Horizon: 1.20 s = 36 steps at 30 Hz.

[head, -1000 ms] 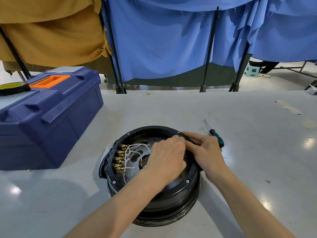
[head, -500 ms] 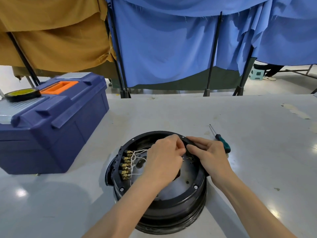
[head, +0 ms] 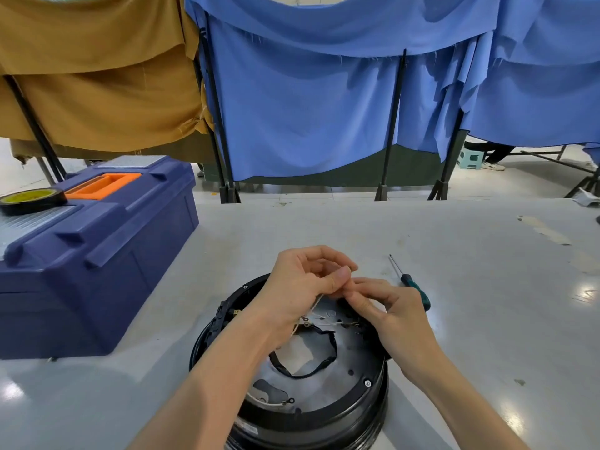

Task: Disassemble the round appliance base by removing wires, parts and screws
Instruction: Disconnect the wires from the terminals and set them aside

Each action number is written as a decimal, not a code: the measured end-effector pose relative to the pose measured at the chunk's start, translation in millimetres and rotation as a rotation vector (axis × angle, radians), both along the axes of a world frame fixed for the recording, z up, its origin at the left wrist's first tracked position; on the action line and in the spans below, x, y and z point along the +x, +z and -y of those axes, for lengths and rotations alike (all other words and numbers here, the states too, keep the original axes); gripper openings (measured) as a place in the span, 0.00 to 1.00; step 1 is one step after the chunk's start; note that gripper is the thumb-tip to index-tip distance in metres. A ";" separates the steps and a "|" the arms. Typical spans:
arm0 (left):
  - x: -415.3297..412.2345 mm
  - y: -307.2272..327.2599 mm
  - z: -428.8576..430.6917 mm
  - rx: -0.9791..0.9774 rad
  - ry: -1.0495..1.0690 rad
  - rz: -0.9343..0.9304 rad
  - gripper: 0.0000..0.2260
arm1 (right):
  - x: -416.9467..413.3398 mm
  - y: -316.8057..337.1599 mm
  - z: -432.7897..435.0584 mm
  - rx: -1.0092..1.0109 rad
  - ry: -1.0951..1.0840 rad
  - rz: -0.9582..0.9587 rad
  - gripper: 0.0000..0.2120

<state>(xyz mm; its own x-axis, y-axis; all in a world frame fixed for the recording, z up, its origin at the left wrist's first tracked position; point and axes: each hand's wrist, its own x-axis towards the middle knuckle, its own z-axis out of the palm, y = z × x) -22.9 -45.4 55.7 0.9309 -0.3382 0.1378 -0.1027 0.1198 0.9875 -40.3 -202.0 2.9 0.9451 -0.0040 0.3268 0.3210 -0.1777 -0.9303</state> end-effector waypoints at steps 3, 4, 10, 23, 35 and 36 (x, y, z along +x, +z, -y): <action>-0.6 4.6 -5.2 0.087 -0.014 0.092 0.06 | 0.3 0.5 -0.7 -0.078 0.038 0.000 0.09; -0.1 5.2 -6.8 0.108 -0.012 0.098 0.05 | 0.3 1.8 -2.0 -0.073 0.068 -0.002 0.09; -2.0 -0.9 -11.1 0.118 -0.022 0.055 0.04 | -2.4 7.8 -13.3 -0.046 0.114 0.059 0.02; 0.0 -13.1 -23.3 0.146 0.198 0.048 0.07 | -4.9 2.6 -15.1 -0.063 -0.090 0.063 0.10; -5.5 -19.0 -36.7 0.874 0.159 0.296 0.11 | -8.7 3.3 -17.0 -0.164 -0.196 0.045 0.04; -5.5 -19.5 -37.1 0.863 0.171 0.306 0.12 | -8.8 3.2 -17.4 -0.173 -0.206 0.050 0.04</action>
